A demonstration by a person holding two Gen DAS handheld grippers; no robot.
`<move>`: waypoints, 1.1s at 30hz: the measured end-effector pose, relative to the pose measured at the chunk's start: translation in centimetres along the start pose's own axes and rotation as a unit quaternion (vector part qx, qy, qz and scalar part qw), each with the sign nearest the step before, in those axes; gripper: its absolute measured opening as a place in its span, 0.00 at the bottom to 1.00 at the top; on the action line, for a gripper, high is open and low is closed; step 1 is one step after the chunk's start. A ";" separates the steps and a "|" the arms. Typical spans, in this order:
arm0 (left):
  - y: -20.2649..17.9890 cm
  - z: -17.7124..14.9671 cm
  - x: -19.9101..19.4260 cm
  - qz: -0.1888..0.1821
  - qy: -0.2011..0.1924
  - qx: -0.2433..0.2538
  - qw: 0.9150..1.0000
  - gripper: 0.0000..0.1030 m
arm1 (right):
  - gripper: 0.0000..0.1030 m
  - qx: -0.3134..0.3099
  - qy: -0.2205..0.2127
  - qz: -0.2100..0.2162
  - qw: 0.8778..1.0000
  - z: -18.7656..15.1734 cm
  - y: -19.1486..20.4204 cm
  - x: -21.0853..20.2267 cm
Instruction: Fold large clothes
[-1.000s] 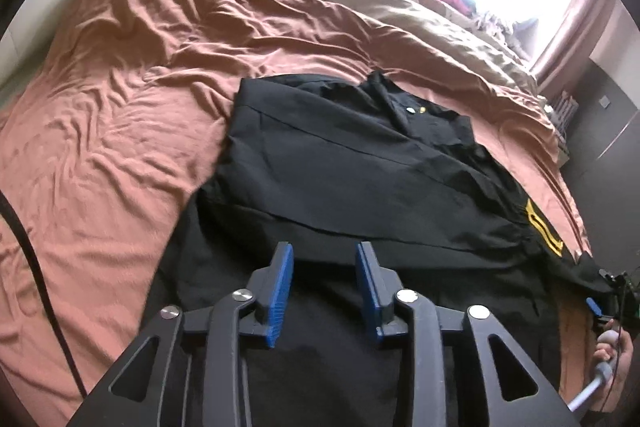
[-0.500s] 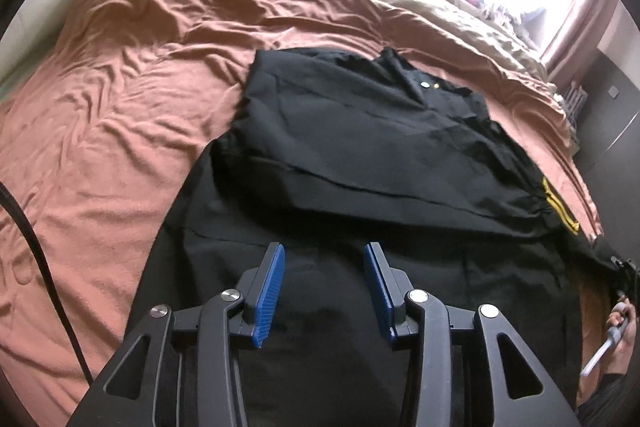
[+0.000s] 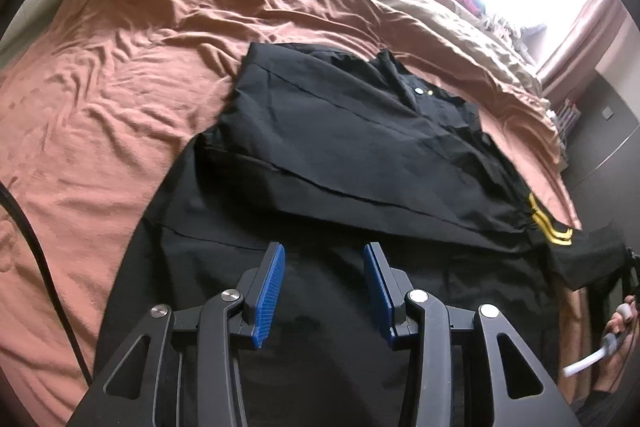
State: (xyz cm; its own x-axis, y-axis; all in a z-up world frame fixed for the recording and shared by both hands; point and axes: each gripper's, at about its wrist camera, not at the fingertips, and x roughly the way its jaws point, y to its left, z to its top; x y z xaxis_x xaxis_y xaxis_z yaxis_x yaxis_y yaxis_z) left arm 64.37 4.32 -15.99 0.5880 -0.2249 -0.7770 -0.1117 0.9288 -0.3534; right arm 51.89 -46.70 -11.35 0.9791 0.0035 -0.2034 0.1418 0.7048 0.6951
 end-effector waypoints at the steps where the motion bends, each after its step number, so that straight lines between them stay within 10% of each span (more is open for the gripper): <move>1: -0.1 0.1 -0.2 -0.003 -0.001 -0.001 1.000 0.42 | 0.00 -0.002 0.004 0.013 1.000 -0.5 1.2 0.0; 19: -1.3 1.1 -1.7 -0.044 -0.029 -0.055 0.997 0.42 | 0.00 0.025 0.104 0.162 0.981 -7.0 12.0 4.9; 25: -0.2 1.1 -1.3 -0.026 -0.027 -0.058 0.998 0.42 | 0.00 -0.034 0.196 0.144 0.969 -9.5 14.2 11.9; 33: 1.6 1.2 -0.7 -0.011 -0.026 -0.088 0.996 0.42 | 0.04 -0.119 0.364 0.045 0.923 -16.8 16.8 20.4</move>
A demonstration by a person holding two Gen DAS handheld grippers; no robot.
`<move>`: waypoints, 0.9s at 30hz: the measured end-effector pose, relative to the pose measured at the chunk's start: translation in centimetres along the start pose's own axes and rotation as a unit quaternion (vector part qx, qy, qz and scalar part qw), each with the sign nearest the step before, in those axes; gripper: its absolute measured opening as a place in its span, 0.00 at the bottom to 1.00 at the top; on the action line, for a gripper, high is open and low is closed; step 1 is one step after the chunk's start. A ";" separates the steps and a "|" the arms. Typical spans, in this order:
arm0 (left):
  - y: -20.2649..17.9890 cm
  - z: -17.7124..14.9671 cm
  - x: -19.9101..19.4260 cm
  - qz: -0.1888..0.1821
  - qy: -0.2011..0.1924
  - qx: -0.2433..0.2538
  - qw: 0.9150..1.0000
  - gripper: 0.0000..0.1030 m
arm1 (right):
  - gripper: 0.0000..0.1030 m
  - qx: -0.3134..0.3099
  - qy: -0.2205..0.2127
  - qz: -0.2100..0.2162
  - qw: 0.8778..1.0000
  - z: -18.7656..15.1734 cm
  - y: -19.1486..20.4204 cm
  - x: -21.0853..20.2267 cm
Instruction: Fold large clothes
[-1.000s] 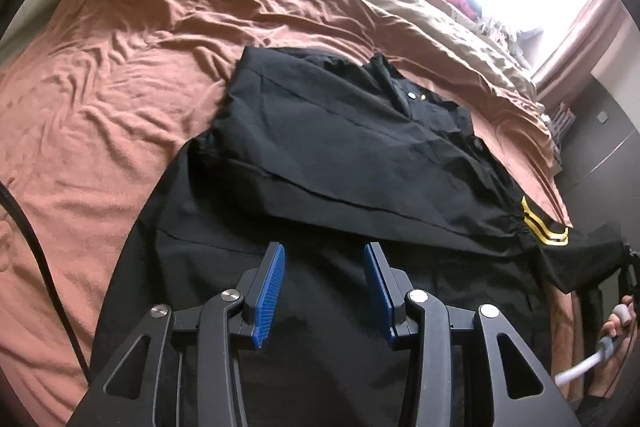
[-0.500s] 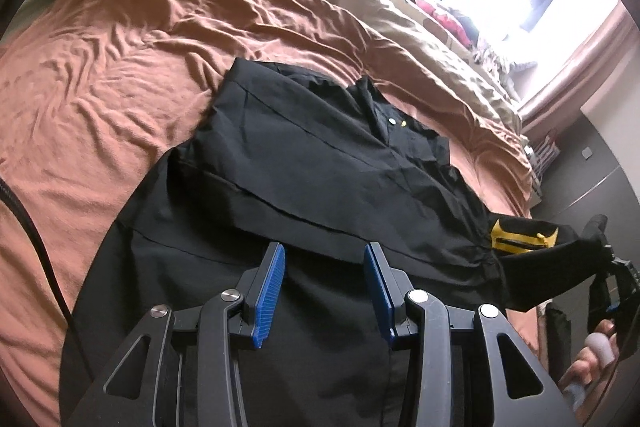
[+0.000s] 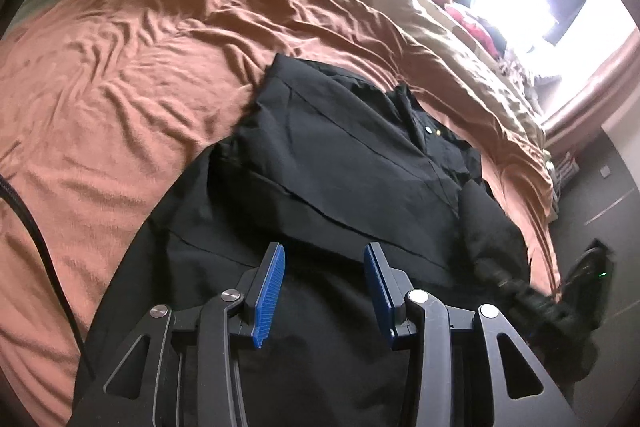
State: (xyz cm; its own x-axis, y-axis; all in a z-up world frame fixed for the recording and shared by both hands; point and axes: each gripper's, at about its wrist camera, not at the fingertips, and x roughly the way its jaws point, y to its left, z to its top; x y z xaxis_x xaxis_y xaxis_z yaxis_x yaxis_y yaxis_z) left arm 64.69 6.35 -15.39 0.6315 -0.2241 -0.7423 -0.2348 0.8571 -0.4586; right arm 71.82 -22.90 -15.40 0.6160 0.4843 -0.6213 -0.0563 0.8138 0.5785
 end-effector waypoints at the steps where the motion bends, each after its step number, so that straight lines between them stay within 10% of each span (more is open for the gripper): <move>1: 0.0 0.0 0.0 0.000 0.000 0.000 1.000 0.42 | 0.04 0.002 0.008 -0.004 1.000 0.0 -0.1 0.3; 3: -0.1 -0.1 0.0 0.000 0.000 0.000 1.000 0.42 | 0.23 0.019 0.014 0.013 1.000 0.2 0.7 -0.5; 5: -0.2 -0.1 0.0 0.002 0.000 -0.002 1.000 0.42 | 0.77 0.044 0.011 0.045 0.998 -0.4 0.0 -1.7; 20: -14.4 -4.0 3.5 -0.048 0.051 0.154 0.986 0.51 | 0.77 0.256 -0.148 0.038 0.955 -9.6 -14.8 -15.6; 27: -23.7 -5.4 6.9 -0.063 0.078 0.247 0.964 0.61 | 0.50 0.320 -0.160 0.049 0.933 -10.4 -18.0 -14.9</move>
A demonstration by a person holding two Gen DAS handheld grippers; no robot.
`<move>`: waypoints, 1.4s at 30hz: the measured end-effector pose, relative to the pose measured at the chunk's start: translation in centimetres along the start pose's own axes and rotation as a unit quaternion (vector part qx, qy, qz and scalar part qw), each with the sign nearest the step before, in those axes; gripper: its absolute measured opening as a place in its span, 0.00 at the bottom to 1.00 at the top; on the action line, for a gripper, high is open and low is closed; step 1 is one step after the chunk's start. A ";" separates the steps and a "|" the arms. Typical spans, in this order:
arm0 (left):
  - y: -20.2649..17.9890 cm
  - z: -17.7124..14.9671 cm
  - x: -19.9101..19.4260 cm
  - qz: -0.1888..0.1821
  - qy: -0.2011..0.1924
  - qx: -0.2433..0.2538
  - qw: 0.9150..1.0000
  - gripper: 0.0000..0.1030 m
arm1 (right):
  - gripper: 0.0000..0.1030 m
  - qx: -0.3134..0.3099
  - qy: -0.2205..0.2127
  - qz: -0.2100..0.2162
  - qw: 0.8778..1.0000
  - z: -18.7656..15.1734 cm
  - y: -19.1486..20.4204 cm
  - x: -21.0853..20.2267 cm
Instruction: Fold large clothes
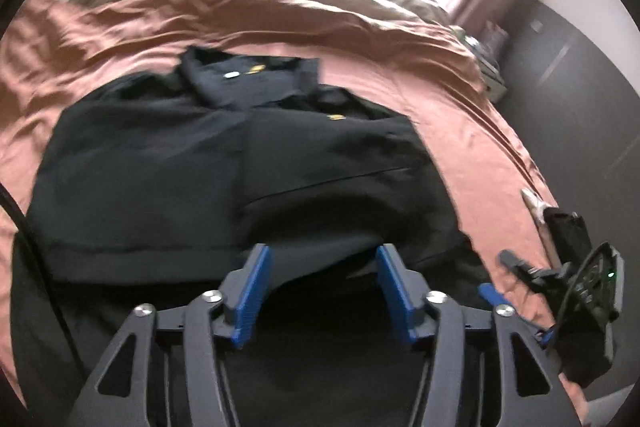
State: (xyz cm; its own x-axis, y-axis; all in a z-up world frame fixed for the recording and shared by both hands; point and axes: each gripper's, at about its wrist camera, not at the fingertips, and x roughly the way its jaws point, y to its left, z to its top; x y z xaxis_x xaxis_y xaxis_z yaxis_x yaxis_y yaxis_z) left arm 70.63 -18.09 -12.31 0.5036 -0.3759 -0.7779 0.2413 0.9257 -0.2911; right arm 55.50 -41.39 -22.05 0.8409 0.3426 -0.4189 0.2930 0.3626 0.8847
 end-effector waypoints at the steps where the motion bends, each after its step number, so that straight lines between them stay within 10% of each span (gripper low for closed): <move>1: -0.9 0.2 0.5 -0.003 0.002 0.009 1.000 0.66 | 0.49 0.009 -0.001 0.001 1.000 0.1 -0.5 0.1; 12: -8.5 3.0 8.7 -0.017 0.036 0.081 0.996 0.69 | 0.49 0.054 -0.039 -0.013 0.998 1.6 -1.8 -2.8; 22: -7.8 2.4 15.1 0.051 0.067 0.100 0.991 0.66 | 0.49 0.081 -0.052 -0.011 0.995 1.3 -2.3 -3.7; 26: -6.7 2.3 14.6 0.055 0.063 0.106 0.991 0.34 | 0.49 0.074 -0.046 -0.006 0.996 1.1 -2.0 -3.2; 42: 5.2 3.8 -0.8 0.061 -0.006 0.016 0.998 0.32 | 0.49 0.024 -0.016 0.000 1.000 1.0 0.5 -0.4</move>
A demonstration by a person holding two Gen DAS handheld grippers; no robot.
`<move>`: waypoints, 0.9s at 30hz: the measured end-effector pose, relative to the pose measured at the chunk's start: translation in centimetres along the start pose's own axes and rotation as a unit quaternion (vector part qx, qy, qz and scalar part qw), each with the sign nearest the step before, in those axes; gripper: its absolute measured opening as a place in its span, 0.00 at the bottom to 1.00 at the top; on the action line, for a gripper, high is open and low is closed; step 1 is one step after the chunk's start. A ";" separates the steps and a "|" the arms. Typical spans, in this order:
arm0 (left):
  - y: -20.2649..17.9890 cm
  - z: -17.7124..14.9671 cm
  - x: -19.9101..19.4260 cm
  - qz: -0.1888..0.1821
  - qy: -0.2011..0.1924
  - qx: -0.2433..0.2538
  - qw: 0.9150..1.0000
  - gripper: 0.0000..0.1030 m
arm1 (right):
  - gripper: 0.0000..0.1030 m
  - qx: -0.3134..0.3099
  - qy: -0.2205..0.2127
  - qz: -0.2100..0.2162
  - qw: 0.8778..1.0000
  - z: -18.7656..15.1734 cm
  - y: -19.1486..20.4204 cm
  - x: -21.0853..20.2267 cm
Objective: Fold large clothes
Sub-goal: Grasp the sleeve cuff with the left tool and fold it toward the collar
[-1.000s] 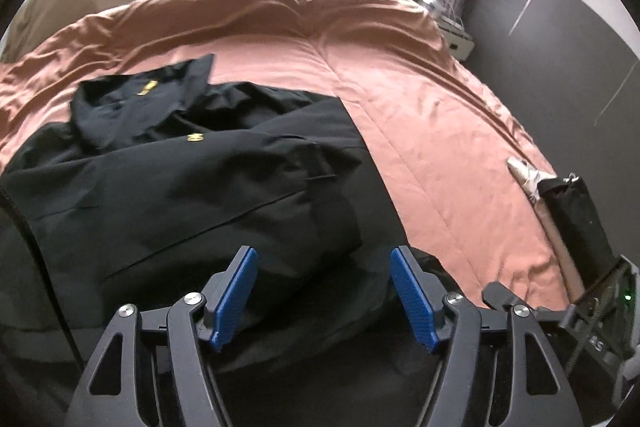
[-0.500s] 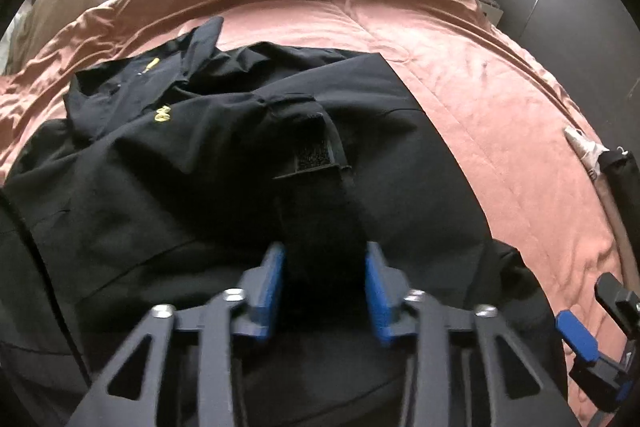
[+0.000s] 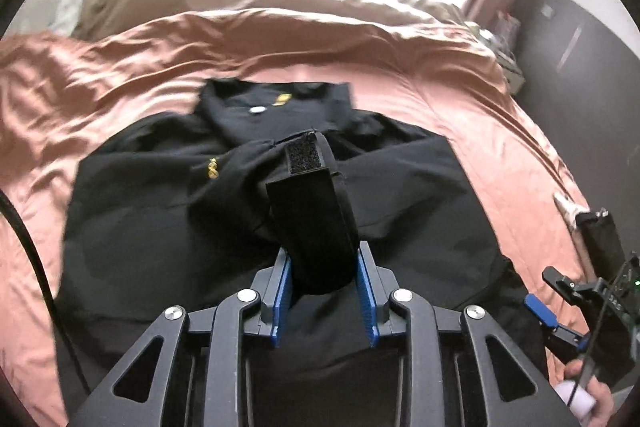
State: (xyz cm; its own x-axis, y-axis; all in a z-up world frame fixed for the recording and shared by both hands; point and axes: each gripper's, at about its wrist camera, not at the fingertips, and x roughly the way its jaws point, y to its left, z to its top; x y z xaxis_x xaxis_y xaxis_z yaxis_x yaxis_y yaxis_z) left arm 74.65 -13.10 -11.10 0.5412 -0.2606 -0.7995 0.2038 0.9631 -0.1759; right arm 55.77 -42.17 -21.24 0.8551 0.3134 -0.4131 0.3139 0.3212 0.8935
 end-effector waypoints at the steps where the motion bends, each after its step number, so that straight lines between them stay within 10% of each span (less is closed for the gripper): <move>1: 0.9 -0.3 -0.5 0.004 0.001 -0.007 1.000 0.34 | 0.49 -0.002 0.002 -0.003 1.000 0.0 0.1 0.2; 10: 12.7 -3.2 -6.1 0.070 -0.002 -0.109 0.992 0.78 | 0.49 -0.022 0.021 -0.010 0.999 0.1 1.3 1.6; 27: 19.2 -7.6 3.2 0.084 0.087 -0.169 0.978 0.76 | 0.49 -0.027 0.020 -0.026 0.999 0.6 2.1 3.5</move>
State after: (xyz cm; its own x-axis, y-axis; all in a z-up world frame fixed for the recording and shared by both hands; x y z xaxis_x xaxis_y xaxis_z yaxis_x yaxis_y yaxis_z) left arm 74.10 5.07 -21.35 0.3914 -0.1103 -0.9136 -0.1738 0.9661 -0.1911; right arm 59.65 -40.98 -20.70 0.8205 0.3309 -0.4661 0.3338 0.3847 0.8606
